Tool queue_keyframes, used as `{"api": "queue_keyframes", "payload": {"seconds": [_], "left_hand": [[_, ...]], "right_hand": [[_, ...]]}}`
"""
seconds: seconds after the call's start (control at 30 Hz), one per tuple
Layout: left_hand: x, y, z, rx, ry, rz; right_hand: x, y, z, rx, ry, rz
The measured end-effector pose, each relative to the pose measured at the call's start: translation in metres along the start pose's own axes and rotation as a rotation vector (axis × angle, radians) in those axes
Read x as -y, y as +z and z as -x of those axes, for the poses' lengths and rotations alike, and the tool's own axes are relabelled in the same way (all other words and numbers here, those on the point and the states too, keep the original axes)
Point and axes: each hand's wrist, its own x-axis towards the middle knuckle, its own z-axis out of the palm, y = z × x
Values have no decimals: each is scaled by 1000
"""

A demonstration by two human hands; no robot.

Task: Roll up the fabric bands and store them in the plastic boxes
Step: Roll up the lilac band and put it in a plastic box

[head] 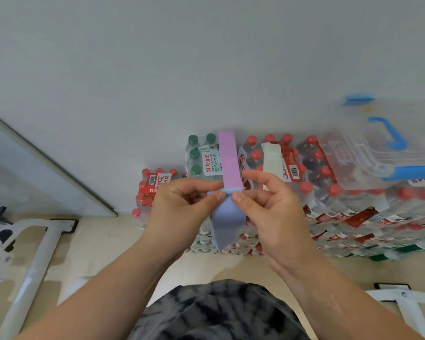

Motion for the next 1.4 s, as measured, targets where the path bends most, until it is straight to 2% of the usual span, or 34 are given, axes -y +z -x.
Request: {"api": "queue_keyframes", "payload": {"seconds": [0.1, 0.23, 0.43, 0.6, 0.77, 1.0, 1.17, 1.3, 1.4], "left_hand": [[2, 24, 1, -65, 52, -104], [0, 41, -2, -80, 56, -129], [-16, 56, -11, 40, 100, -157], [-24, 61, -11, 118, 33, -4], [-22, 61, -14, 92, -16, 13], [-24, 59, -24, 33, 33, -136], [-24, 54, -30, -23, 54, -156], [-22, 52, -30, 0, 13, -135], [-23, 49, -33, -12, -26, -33]], "right_hand": [[0, -18, -4, -38, 14, -33], [1, -33, -12, -52, 0, -30], [8, -48, -20, -91, -50, -109], [8, -56, -23, -94, -39, -135], [12, -59, -28, -88, -19, -167], [11, -57, -30, -78, 0, -131], [10, -54, -34, -33, -17, -37], [12, -55, -39, -6, -82, 0], [13, -56, -45, 30, -107, -8]]}}
